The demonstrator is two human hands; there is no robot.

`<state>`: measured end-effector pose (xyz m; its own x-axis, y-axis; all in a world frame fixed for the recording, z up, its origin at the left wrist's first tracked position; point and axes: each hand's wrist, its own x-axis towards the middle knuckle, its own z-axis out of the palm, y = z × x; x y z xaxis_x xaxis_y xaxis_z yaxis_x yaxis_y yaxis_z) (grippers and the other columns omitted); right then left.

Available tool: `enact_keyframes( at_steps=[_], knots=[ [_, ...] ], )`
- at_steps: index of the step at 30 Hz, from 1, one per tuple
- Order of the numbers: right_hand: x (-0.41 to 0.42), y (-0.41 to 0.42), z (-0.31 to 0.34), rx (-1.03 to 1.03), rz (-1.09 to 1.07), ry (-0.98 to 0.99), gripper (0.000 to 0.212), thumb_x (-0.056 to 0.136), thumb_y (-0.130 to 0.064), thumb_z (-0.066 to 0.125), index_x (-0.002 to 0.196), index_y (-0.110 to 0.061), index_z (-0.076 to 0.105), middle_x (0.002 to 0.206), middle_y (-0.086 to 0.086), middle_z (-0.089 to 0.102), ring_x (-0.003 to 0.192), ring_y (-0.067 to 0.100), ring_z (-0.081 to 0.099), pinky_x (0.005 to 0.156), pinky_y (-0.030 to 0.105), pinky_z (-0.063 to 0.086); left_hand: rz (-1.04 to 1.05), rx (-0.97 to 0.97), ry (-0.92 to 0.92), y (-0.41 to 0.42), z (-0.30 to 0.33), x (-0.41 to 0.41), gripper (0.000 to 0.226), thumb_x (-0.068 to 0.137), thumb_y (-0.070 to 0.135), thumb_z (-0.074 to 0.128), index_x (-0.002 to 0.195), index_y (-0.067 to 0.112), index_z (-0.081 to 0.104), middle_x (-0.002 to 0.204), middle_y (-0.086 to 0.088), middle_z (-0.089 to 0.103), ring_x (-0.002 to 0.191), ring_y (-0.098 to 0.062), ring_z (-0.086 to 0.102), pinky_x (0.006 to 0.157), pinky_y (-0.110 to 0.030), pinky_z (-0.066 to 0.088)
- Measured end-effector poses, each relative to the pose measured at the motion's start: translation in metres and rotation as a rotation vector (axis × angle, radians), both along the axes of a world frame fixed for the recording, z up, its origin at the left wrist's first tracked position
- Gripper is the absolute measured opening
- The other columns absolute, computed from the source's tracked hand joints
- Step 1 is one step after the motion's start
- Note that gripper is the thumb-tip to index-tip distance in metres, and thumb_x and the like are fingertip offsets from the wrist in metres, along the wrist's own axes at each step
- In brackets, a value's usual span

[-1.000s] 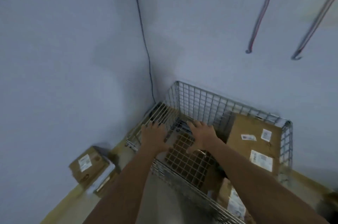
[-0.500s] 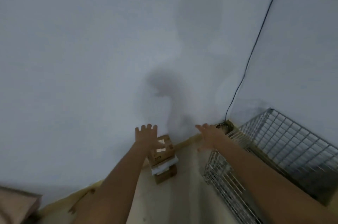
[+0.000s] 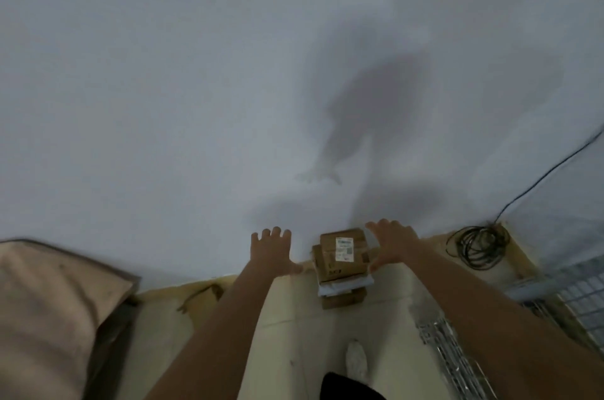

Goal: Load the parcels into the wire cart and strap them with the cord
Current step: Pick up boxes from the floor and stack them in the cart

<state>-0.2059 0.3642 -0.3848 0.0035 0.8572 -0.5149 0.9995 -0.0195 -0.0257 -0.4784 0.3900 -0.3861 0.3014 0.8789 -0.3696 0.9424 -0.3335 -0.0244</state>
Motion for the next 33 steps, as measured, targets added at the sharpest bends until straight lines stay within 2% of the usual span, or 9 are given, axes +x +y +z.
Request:
enact_keyframes(
  at_steps=[4, 7, 9, 13, 18, 21, 26, 30, 33],
  knots=[
    [0.015, 0.054, -0.049, -0.087, 0.009, 0.020, 0.115, 0.058, -0.067, 0.077, 0.149, -0.024, 0.022, 0.144, 0.004, 0.038, 0.128, 0.026, 0.041, 0.103, 0.043, 0.038, 0.024, -0.108, 0.049, 0.039, -0.048, 0.021, 0.089, 0.074, 0.069, 0.059, 0.141, 0.017, 0.032, 0.142, -0.006, 0.037, 0.130, -0.028, 0.037, 0.106, -0.045, 0.028],
    [0.029, 0.082, -0.086, -0.112, 0.027, 0.020, 0.108, 0.062, -0.065, 0.077, 0.146, -0.021, 0.027, 0.141, 0.008, 0.040, 0.123, 0.027, 0.046, 0.098, 0.039, 0.042, 0.021, -0.167, 0.052, 0.066, -0.084, 0.045, 0.089, 0.074, 0.069, 0.059, 0.142, 0.019, 0.031, 0.145, -0.006, 0.034, 0.132, -0.028, 0.035, 0.108, -0.045, 0.026],
    [0.038, 0.094, -0.109, -0.134, 0.006, 0.038, 0.108, 0.062, -0.062, 0.078, 0.148, -0.022, 0.026, 0.142, 0.010, 0.040, 0.125, 0.028, 0.045, 0.101, 0.039, 0.040, 0.010, -0.206, 0.041, 0.079, -0.110, 0.058, 0.090, 0.073, 0.069, 0.060, 0.142, 0.020, 0.030, 0.145, -0.005, 0.032, 0.133, -0.027, 0.034, 0.108, -0.044, 0.027],
    [0.049, 0.109, -0.156, -0.198, -0.074, 0.069, 0.114, 0.065, -0.057, 0.080, 0.152, -0.023, 0.014, 0.155, 0.011, 0.023, 0.139, 0.033, 0.029, 0.110, 0.046, 0.028, 0.006, -0.283, 0.049, 0.098, -0.161, 0.079, 0.094, 0.071, 0.070, 0.062, 0.143, 0.021, 0.028, 0.148, -0.007, 0.029, 0.133, -0.029, 0.034, 0.108, -0.043, 0.029],
    [0.058, 0.128, -0.231, -0.208, -0.144, 0.057, 0.113, 0.066, -0.056, 0.080, 0.152, -0.026, 0.014, 0.154, 0.015, 0.019, 0.136, 0.037, 0.031, 0.108, 0.046, 0.032, -0.005, -0.320, 0.046, 0.128, -0.235, 0.098, 0.097, 0.069, 0.069, 0.065, 0.143, 0.018, 0.027, 0.140, -0.011, 0.034, 0.124, -0.032, 0.041, 0.101, -0.042, 0.035],
    [0.063, 0.139, -0.283, -0.188, -0.176, 0.070, 0.112, 0.065, -0.056, 0.081, 0.152, -0.030, 0.016, 0.156, 0.016, 0.013, 0.136, 0.038, 0.030, 0.107, 0.046, 0.034, -0.036, -0.300, 0.033, 0.142, -0.286, 0.111, 0.107, 0.067, 0.070, 0.066, 0.147, 0.017, 0.020, 0.141, -0.012, 0.032, 0.124, -0.033, 0.040, 0.101, -0.043, 0.038],
    [0.078, 0.153, -0.366, -0.125, -0.143, 0.053, 0.114, 0.059, -0.054, 0.084, 0.150, -0.031, 0.019, 0.159, 0.007, 0.009, 0.136, 0.035, 0.031, 0.103, 0.045, 0.040, -0.076, -0.298, 0.024, 0.161, -0.372, 0.144, 0.121, 0.061, 0.072, 0.071, 0.148, 0.014, 0.012, 0.151, -0.018, 0.018, 0.128, -0.038, 0.037, 0.102, -0.049, 0.040],
    [0.079, 0.160, -0.419, -0.170, -0.236, 0.182, 0.125, 0.055, -0.043, 0.091, 0.152, -0.022, 0.015, 0.159, 0.008, 0.006, 0.134, 0.040, 0.033, 0.103, 0.049, 0.043, 0.176, -0.377, -0.099, 0.162, -0.430, 0.159, 0.133, 0.058, 0.065, 0.079, 0.150, 0.017, -0.004, 0.155, -0.018, -0.005, 0.134, -0.046, 0.029, 0.103, -0.055, 0.038],
    [0.074, 0.157, -0.446, -0.226, -0.255, 0.283, 0.128, 0.050, -0.039, 0.094, 0.152, -0.024, 0.018, 0.155, 0.008, 0.019, 0.126, 0.037, 0.041, 0.100, 0.046, 0.046, 0.286, -0.442, -0.218, 0.158, -0.463, 0.161, 0.140, 0.059, 0.054, 0.085, 0.151, 0.014, -0.013, 0.156, -0.020, -0.019, 0.141, -0.048, 0.013, 0.110, -0.055, 0.032]
  ],
)
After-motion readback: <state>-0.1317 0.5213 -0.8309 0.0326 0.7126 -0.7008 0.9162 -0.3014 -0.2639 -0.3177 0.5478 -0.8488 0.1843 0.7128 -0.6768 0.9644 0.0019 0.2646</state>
